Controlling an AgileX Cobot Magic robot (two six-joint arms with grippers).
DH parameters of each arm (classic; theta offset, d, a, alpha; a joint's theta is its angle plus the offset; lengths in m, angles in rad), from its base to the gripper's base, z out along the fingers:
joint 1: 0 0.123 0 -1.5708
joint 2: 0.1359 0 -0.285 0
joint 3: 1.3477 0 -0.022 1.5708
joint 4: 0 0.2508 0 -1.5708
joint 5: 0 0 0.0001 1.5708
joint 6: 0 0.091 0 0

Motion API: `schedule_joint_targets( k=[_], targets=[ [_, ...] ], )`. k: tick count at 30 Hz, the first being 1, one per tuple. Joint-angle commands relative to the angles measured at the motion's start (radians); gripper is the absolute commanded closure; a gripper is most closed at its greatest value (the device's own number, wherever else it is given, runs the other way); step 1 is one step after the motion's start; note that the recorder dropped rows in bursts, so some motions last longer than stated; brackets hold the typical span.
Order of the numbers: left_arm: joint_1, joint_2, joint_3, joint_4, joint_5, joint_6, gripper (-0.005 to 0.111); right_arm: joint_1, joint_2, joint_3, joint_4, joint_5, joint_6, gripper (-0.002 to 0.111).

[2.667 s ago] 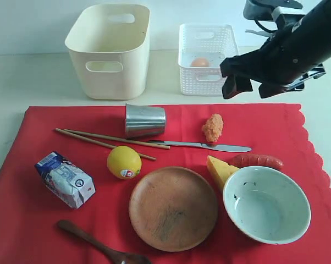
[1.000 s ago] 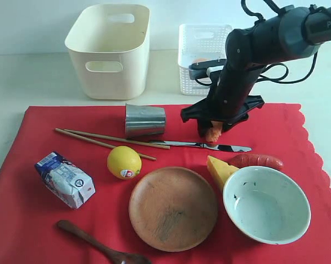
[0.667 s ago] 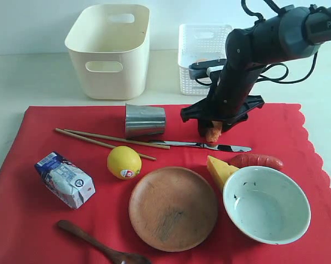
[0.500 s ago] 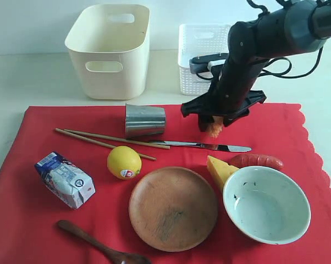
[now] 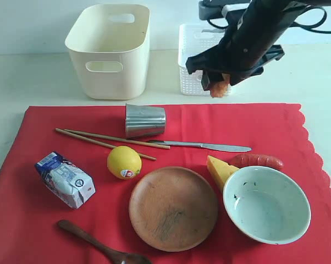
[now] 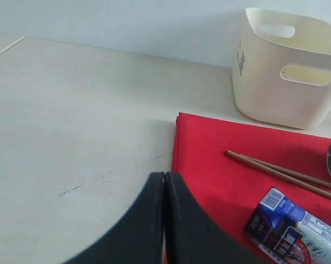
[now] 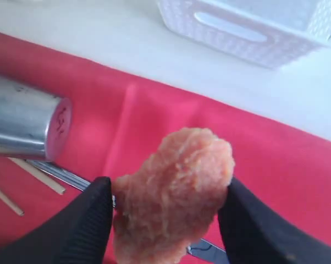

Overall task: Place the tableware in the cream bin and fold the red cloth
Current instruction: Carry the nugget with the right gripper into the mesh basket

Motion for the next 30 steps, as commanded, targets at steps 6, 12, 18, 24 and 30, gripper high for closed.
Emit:
schedule_joint_targets(
  k=[6, 12, 18, 24, 30],
  targets=[
    [0.002, -0.006, 0.002, 0.004, -0.006, 0.0, 0.107, 0.001, -0.112, -0.013, 0.005, -0.06, -0.029, 0.108],
    [0.002, -0.006, 0.002, 0.004, -0.006, 0.0, 0.107, 0.001, -0.108, -0.034, 0.005, -0.118, -0.029, 0.108],
    [0.002, -0.006, 0.002, 0.004, -0.006, 0.0, 0.107, 0.001, -0.05, -0.122, 0.003, -0.118, -0.029, 0.108],
    [0.002, -0.006, 0.002, 0.004, -0.006, 0.0, 0.107, 0.001, 0.054, -0.228, -0.004, -0.121, -0.029, 0.108],
    [0.002, -0.006, 0.002, 0.004, -0.006, 0.0, 0.107, 0.001, 0.181, -0.345, -0.034, -0.121, -0.025, 0.108]
  ],
)
